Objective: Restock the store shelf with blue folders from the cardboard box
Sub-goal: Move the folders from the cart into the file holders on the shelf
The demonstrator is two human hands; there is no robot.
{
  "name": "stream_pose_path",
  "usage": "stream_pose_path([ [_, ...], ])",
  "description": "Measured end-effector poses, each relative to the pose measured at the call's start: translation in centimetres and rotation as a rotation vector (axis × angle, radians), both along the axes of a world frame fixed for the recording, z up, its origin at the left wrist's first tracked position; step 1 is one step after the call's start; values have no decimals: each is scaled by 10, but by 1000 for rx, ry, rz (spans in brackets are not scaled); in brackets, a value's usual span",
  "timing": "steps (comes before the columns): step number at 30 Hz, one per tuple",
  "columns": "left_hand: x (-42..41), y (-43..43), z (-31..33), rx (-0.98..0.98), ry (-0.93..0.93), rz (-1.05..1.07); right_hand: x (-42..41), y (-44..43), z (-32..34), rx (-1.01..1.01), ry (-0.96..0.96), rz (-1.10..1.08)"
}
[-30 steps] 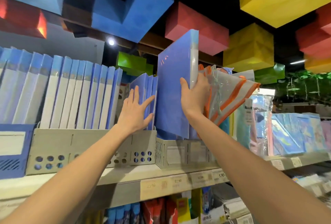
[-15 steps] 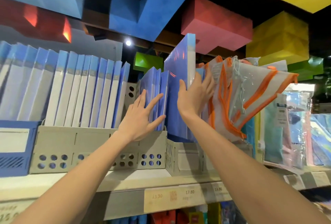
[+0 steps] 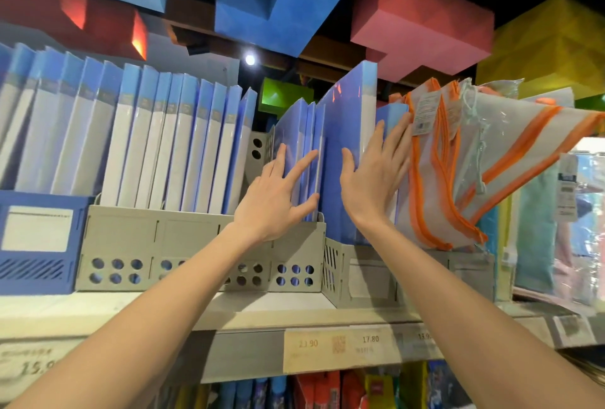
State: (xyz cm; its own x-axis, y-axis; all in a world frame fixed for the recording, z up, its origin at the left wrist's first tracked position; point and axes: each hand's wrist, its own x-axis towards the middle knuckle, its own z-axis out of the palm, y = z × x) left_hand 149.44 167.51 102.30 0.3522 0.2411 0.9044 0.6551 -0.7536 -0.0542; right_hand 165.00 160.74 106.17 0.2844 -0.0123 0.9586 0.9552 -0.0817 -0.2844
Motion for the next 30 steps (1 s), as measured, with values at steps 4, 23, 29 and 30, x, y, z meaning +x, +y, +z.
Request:
stream_pose_path([
  [4, 0, -1, -1, -7, -8, -20, 7, 0, -16, -120, -215, -160],
  [23, 0, -2, -2, -11, -4, -8, 27, -39, -48, -331, -246, 95],
  [29, 2, -7, -4, -77, -21, -50, 18, -55, -42, -438, -206, 137],
  [30, 4, -8, -4, -104, -27, -73, 16, -59, -41, -450, -207, 143],
])
